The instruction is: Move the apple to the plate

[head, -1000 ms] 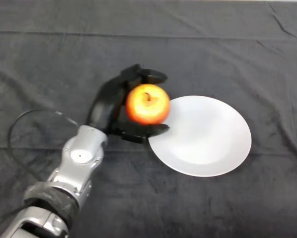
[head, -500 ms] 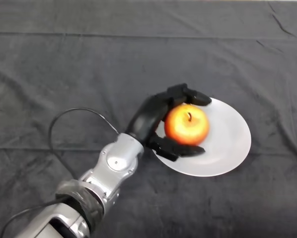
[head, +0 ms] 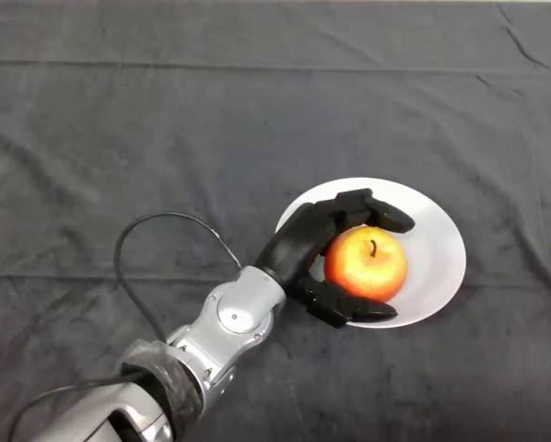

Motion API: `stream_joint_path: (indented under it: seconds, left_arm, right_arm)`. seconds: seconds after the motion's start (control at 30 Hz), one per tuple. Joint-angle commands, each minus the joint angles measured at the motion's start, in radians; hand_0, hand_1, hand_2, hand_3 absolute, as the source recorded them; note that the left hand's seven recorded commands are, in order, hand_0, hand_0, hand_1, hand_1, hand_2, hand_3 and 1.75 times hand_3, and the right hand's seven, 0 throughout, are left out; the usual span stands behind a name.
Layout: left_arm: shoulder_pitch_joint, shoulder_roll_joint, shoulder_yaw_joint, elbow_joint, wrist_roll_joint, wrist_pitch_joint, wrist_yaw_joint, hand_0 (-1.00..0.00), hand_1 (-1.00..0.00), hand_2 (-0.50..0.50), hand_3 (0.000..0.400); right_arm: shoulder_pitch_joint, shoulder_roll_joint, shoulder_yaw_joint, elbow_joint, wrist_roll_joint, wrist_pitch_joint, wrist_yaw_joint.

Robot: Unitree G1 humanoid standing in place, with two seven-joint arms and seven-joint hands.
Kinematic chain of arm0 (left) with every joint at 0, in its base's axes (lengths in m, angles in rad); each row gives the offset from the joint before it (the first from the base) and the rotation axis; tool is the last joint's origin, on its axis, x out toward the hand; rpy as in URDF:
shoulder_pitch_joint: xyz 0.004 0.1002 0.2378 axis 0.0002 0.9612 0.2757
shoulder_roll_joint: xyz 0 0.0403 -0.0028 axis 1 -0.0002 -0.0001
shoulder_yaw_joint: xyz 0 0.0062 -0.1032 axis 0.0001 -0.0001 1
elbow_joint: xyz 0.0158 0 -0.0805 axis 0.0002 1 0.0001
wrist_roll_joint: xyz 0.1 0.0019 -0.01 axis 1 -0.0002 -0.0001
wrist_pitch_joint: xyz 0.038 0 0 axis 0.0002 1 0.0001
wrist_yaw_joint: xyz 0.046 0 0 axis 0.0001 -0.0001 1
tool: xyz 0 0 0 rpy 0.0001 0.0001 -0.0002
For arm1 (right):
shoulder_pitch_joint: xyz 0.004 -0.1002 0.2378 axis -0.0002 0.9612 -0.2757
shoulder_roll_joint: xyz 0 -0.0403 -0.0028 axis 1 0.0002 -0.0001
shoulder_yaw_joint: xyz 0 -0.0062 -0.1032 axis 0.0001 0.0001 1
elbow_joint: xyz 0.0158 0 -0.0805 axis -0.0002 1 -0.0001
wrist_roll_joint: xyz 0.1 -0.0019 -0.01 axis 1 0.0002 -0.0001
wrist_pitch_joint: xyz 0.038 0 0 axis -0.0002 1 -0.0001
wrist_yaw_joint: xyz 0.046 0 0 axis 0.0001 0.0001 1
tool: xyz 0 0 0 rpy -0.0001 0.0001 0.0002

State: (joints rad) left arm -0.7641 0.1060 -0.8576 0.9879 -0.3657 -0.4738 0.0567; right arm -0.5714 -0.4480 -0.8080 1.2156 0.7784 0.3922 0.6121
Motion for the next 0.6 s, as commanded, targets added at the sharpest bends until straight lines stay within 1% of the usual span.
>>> stream_joint_path:
  seconds: [0.03, 0.1, 0.13, 0.17, 0.2, 0.23, 0.6]
  left_arm:
    - [-0.068, 0.009, -0.035, 0.014, -0.011, 0.017, -0.005, -1.00, -1.00, 0.00, 0.400]
    - [-0.072, 0.009, -0.045, 0.017, -0.018, 0.019, -0.005, -1.00, -1.00, 0.00, 0.400]
    - [-0.073, 0.009, -0.048, 0.018, -0.020, 0.020, -0.005, -1.00, -0.96, -0.02, 0.400]
    - [-0.075, 0.010, -0.052, 0.020, -0.024, 0.021, -0.004, -0.77, -0.29, -0.24, 0.309]
    - [-0.076, 0.010, -0.055, 0.021, -0.026, 0.021, -0.003, -0.45, 0.00, -0.22, 0.179]
    - [-0.077, 0.010, -0.059, 0.023, -0.028, 0.021, -0.002, 0.00, 0.00, 0.00, 0.000]
    - [-0.087, 0.016, -0.075, 0.045, -0.046, 0.015, 0.015, 0.00, 0.00, 0.00, 0.000]
  right_arm:
    - [-0.022, -0.002, -0.0031, -0.012, 0.0177, -0.006, -0.0052]
    - [-0.022, -0.002, -0.0031, -0.011, 0.0177, -0.006, -0.0049]
    - [-0.022, -0.002, -0.0032, -0.011, 0.0177, -0.006, -0.0048]
    - [-0.022, -0.002, -0.0032, -0.011, 0.0178, -0.006, -0.0047]
    - [-0.022, -0.002, -0.0032, -0.011, 0.0178, -0.006, -0.0046]
    - [-0.022, -0.002, -0.0032, -0.010, 0.0178, -0.006, -0.0045]
    - [-0.023, -0.003, -0.0034, -0.008, 0.0179, -0.007, -0.0033]
